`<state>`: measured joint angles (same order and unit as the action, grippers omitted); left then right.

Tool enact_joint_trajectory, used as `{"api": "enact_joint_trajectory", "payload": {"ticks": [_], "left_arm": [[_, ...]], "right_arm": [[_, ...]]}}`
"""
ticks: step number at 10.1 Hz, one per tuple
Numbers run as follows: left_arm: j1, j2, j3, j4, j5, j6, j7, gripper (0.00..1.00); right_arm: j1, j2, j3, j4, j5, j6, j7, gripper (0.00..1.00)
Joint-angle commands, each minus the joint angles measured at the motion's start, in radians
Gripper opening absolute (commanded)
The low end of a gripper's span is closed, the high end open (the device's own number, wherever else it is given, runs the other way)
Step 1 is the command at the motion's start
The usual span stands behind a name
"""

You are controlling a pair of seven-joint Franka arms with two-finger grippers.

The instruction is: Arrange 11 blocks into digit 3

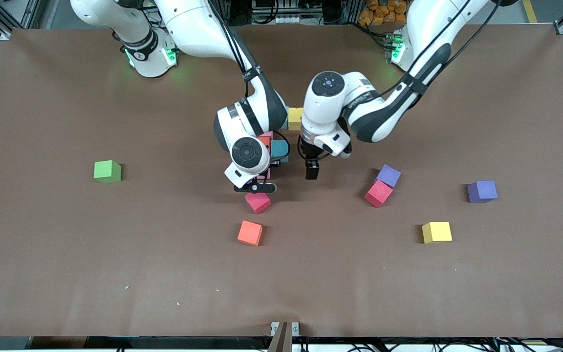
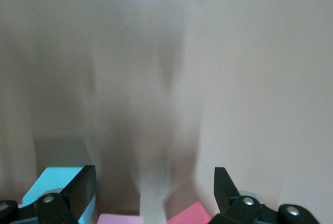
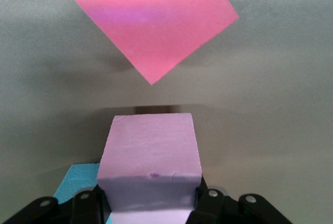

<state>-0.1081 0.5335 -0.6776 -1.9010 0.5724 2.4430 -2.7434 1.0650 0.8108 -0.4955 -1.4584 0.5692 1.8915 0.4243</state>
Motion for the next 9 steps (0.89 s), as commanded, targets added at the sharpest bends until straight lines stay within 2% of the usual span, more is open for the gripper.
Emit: {"api": "enact_joint_trajectory", "payload": {"ticks": [1,2,5,9], "left_arm": [[0.065,-0.018,-0.022,-0.030,0.050,-0.006,-0.041,1.00],[0.085,-0.009,-0.022,-0.030,0.050,-0.007,0.006,1.00],[0.154,-0.001,-0.022,-0.024,0.009,-0.012,0.178,1.00],[0.238,-0.001,-0.022,0.017,-0.101,-0.094,0.584,1.00]], "right_arm": [[-0.025,0.060,0.023,0.096,0.006,-0.064,0.017,0.00],[-0.030,0.079,0.023,0.127,0.004,-0.095,0.017,0.00],[-0.030,0.087,0.026,0.128,-0.011,-0.098,0.014,0.00],[-0.036,0.096,0.026,0.128,-0.008,-0.117,0.016,0.00]]}}
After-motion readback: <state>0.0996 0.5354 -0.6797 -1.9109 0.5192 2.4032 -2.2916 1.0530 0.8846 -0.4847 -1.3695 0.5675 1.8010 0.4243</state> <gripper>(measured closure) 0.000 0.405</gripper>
